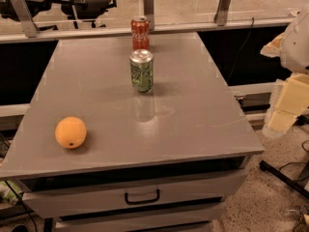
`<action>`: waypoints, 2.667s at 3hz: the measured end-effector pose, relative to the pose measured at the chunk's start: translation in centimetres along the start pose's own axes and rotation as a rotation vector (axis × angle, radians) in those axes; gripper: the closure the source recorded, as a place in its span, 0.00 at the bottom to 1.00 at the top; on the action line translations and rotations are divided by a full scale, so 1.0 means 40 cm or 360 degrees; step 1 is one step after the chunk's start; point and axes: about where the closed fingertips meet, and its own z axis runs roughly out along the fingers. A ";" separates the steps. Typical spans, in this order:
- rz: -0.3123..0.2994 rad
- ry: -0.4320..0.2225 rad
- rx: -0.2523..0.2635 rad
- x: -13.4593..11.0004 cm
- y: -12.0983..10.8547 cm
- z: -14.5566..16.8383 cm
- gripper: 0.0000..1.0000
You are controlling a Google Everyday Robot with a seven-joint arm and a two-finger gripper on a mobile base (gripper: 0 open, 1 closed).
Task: Move green can near coke can
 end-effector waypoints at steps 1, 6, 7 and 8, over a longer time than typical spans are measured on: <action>0.0000 0.0000 0.0000 0.000 0.000 0.000 0.00; -0.0060 -0.0536 -0.0063 -0.351 -0.241 0.228 0.00; -0.0073 -0.0578 -0.0075 -0.443 -0.254 0.272 0.00; -0.0068 -0.0609 -0.0088 -0.512 -0.271 0.311 0.00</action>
Offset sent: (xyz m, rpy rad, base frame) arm 0.0438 0.0275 -0.0100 0.1897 -0.0303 0.0583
